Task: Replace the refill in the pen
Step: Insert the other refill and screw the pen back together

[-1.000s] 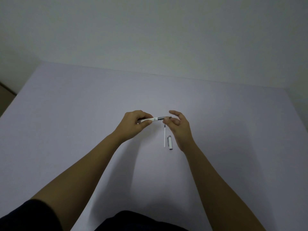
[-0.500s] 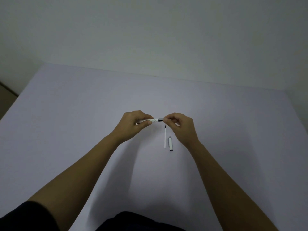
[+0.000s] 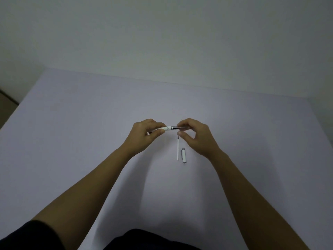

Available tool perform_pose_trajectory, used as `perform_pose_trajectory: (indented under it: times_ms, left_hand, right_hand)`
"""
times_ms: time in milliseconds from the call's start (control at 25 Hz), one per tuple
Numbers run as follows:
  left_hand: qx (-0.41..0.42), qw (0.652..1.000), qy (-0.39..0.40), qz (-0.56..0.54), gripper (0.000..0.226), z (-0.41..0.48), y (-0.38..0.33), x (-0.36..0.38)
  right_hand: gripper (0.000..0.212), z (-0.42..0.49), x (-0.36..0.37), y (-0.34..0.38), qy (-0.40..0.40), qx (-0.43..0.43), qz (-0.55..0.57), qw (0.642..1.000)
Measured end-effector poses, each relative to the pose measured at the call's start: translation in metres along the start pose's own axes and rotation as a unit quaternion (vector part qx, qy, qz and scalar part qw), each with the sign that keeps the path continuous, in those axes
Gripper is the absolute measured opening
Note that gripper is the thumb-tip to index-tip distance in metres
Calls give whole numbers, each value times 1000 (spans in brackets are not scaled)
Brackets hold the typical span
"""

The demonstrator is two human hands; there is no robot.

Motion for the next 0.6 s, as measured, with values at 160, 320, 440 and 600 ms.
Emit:
perform_pose_trajectory:
  times_ms: [160,320,440,600]
  left_hand:
    - [3,1000,0,-10,17,0,-3,0]
    - [0,1000,-7,-9,17,0,-4,-2]
    - [5,1000,-2,-9,17,0,-6,-1]
    - [9,1000,-2,-1,18,1,-9,-1]
  right_hand:
    - [8,2,-4,-2,4,10,-12,1000]
    - [21,3,-7,9,-20,-35,-50,998]
    - [13,3,-8,8,-29,-26,-59,998]
    - [18,1,-9,14,-33,-53,-68,996]
Point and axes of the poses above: each hand's wrist, its own z-axis towards the middle knuckle, its own x-axis out of the palm, y = z × x, the point moved 10 cm from there along z, towards the middle knuckle, and after that the axes turned 6 degrees about y, right-handed, at the moved point
